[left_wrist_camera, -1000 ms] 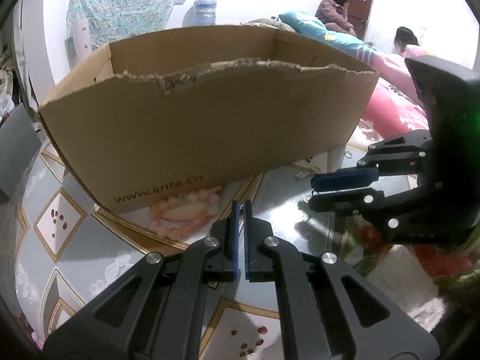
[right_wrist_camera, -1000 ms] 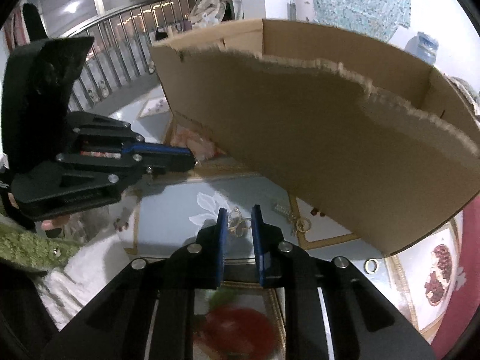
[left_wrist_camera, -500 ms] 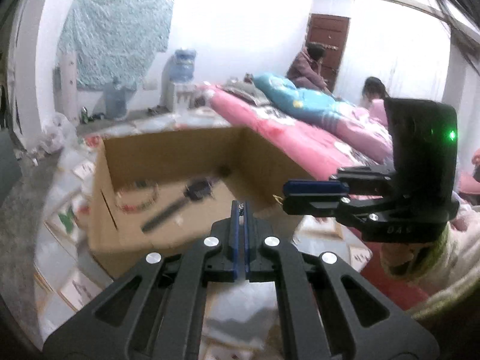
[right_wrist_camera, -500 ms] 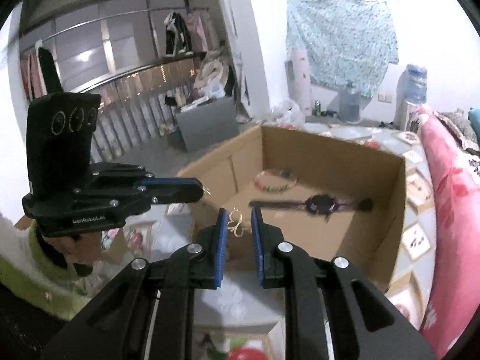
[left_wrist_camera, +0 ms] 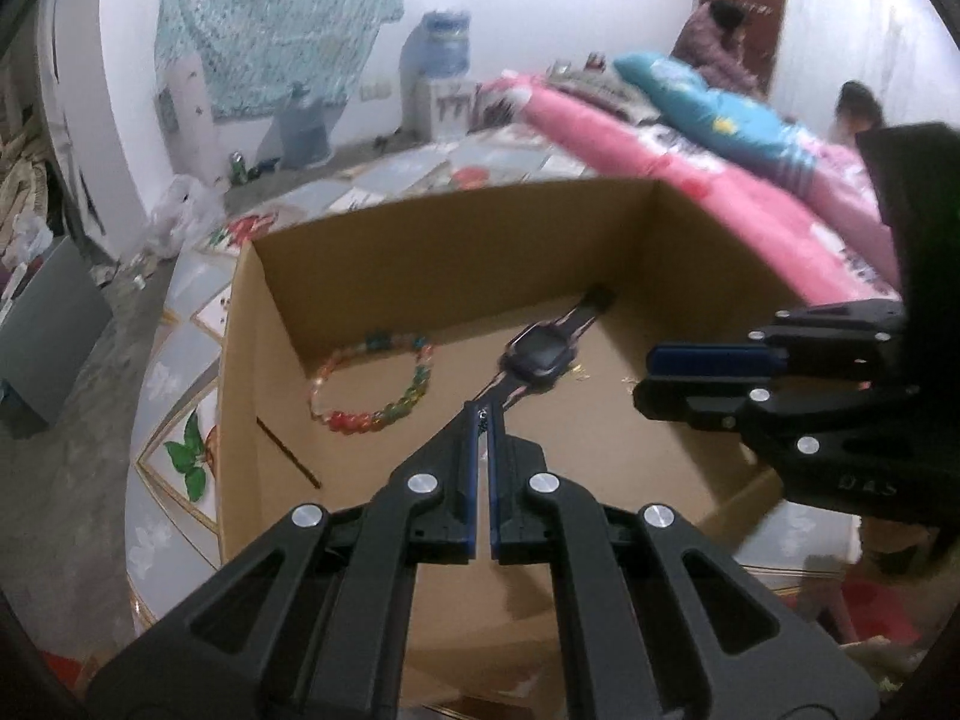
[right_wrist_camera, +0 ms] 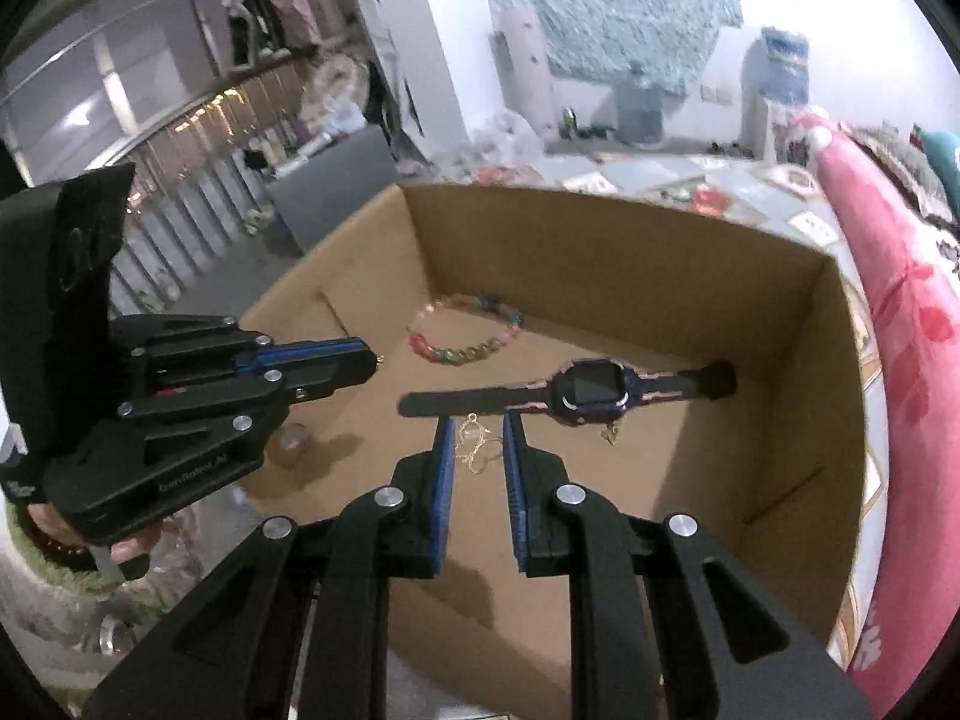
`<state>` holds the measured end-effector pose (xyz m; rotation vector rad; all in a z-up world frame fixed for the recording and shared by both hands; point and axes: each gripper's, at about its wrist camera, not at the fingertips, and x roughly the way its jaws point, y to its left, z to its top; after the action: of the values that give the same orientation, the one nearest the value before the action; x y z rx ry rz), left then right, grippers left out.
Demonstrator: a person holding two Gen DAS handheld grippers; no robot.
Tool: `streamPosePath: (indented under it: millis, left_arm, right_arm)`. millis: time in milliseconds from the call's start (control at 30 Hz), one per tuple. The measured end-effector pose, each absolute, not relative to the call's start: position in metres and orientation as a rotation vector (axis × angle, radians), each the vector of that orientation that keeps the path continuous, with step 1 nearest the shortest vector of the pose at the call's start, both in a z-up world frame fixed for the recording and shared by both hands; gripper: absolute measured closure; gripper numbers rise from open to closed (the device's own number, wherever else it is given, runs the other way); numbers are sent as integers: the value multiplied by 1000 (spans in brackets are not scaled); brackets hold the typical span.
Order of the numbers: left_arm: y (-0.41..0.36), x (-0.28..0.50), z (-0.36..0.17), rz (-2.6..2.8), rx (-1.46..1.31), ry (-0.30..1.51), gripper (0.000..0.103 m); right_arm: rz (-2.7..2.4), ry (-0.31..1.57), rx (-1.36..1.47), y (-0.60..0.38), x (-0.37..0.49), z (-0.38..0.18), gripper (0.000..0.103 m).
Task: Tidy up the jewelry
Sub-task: 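Lift the gold charms with the left gripper and open it over the box, then withdraw the left gripper from the box back over the table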
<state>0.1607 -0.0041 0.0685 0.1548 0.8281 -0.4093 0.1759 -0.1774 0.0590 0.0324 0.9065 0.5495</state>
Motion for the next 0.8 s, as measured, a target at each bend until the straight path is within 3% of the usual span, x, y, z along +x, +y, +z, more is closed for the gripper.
streamPosePath:
  millis: [67, 167, 200, 300, 567, 667, 800]
  left_arm:
    - [-4, 164, 67, -384, 159, 831, 99]
    - [-3, 161, 67, -382, 142, 824, 83]
    - [-1, 159, 68, -378, 136, 817, 82]
    - [0, 155, 73, -381, 122, 800, 78]
    - [12, 119, 101, -369, 94, 708, 50]
    - [17, 97, 110, -384, 90, 667, 35]
    - [21, 67, 113, -424, 85, 646, 25]
  right_arm:
    - [555, 929, 47, -177, 180, 55, 86]
    - [560, 914, 76, -184, 177, 54, 80]
    - [565, 907, 92, -187, 177, 55, 78]
    - [580, 881, 150, -199, 175, 60, 78]
    - [608, 769, 242, -223, 146, 81, 76]
    - [620, 705, 250, -230, 121, 89, 67]
    - [632, 629, 223, -234, 82, 98, 58]
